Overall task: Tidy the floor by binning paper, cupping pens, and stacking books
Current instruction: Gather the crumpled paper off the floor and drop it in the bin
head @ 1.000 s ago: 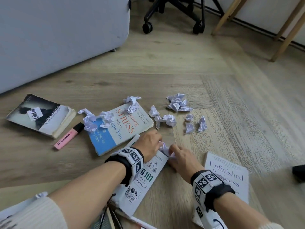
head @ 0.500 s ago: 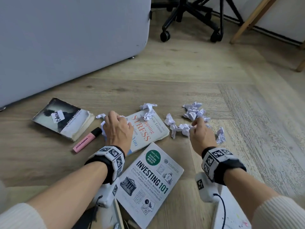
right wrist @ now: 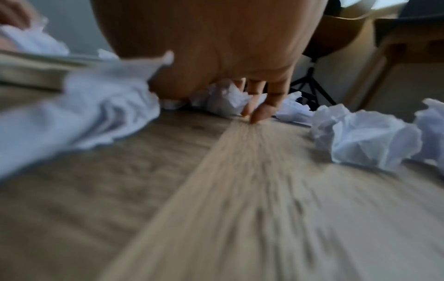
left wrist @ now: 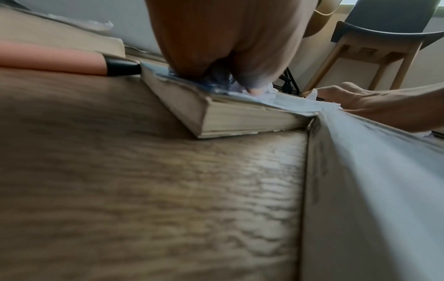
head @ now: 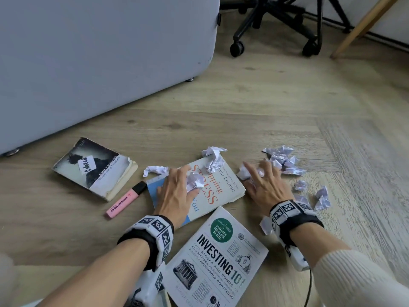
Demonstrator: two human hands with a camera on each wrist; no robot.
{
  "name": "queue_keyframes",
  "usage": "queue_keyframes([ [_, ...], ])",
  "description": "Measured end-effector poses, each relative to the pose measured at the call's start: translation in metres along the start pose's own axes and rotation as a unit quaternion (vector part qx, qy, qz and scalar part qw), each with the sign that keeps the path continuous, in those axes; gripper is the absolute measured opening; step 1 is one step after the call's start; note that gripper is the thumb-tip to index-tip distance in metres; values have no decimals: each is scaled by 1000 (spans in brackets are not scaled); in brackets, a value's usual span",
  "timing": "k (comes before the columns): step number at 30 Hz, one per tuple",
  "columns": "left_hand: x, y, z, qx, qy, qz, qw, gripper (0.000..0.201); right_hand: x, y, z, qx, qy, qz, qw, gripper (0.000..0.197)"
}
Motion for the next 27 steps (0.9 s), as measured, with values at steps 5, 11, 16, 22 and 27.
queue_keyframes([
  [5, 17, -7, -1, 15, 63, 29, 997, 74, 3, 18, 1, -96, 7, 64, 993, 21],
  [11, 34, -23, -7, 32, 100, 86, 991, 48, -39, -28, 17, 63, -118, 86, 987, 29],
  [16, 32, -23, -7, 28, 84, 53, 995, 29, -26, -89, 38, 228, -71, 131, 962, 48],
  [22, 30, -25, -7, 29, 92, 23, 995, 26, 28, -66, 30, 126, 89, 65, 986, 43],
  [27, 28, -25, -4, 10, 104, 2, 995, 11, 1, -47, 20, 74, 49, 3, 996, 38],
])
Point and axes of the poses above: each hand's wrist, its own z-axis towards the middle knuckle, its own x-axis out of the palm, y = z × x, the point moved 9 cm from there along z, towards the middle knuckle, and after that the axes turned 13 degrees about -y, right-handed, at the moved point
